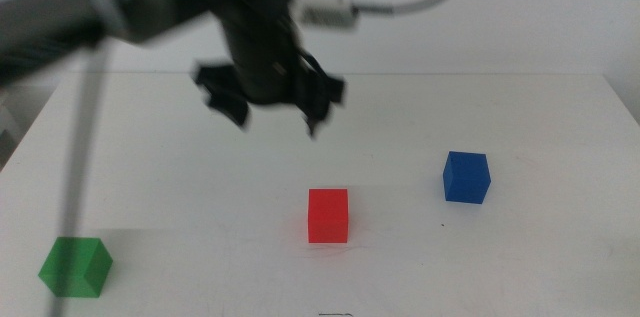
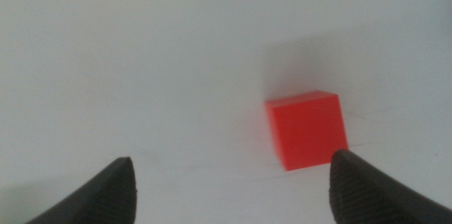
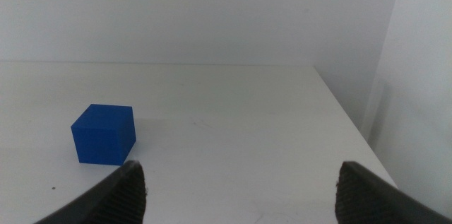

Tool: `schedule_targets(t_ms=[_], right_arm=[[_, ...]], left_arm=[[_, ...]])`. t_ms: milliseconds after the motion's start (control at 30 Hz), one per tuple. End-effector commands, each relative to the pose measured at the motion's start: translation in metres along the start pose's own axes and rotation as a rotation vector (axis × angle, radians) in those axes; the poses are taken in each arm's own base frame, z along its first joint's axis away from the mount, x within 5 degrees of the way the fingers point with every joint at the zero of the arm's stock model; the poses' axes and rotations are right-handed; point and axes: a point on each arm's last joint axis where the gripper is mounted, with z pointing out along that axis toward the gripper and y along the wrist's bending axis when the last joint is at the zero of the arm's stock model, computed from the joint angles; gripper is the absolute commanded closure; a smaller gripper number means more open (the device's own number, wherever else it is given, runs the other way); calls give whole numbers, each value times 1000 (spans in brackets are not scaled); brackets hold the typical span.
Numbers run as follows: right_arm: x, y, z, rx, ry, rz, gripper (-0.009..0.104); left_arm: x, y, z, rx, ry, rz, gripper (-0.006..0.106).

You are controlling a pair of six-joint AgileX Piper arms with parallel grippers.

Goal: Stack red cubes first, then green, then blue cubes in a specific spot.

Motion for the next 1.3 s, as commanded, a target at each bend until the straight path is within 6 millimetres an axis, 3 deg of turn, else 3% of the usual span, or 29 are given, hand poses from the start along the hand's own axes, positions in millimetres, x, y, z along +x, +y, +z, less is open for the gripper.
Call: schedule_targets(t_ms=[0,67,167,400,500,600,733,933,1267], right_arm=[[-13,-1,-3,10,-110,-17,22],[-13,-1,-3,10,-110,-17,22],[-13,-1,-3,10,-110,-17,22],[-13,-1,-3,10,-110,-17,22],[-13,-1,-3,10,-110,-17,22],[-13,-1,-3,10,-110,-17,22],[-13,-1,-3,10,-110,-17,22],[-13,-1,-3,10,-110,-17,22],[-13,-1,-3,10,-110,-17,22]], left_arm=[[12,23,-58,-30,-59,49,7],[20,39,-78,-28,-96,13,7],[36,71,-92,-64,-109,-45,7],[95,150,-94,-177,-35,-218,7],[120,173,-87,-183,22,-272,7],[134,186,-76,-164,79,-307,7],[138,194,-65,-151,80,-279,7],[135,196,-44,-148,80,-241,7],[116,205,11,-114,180,-185,7]])
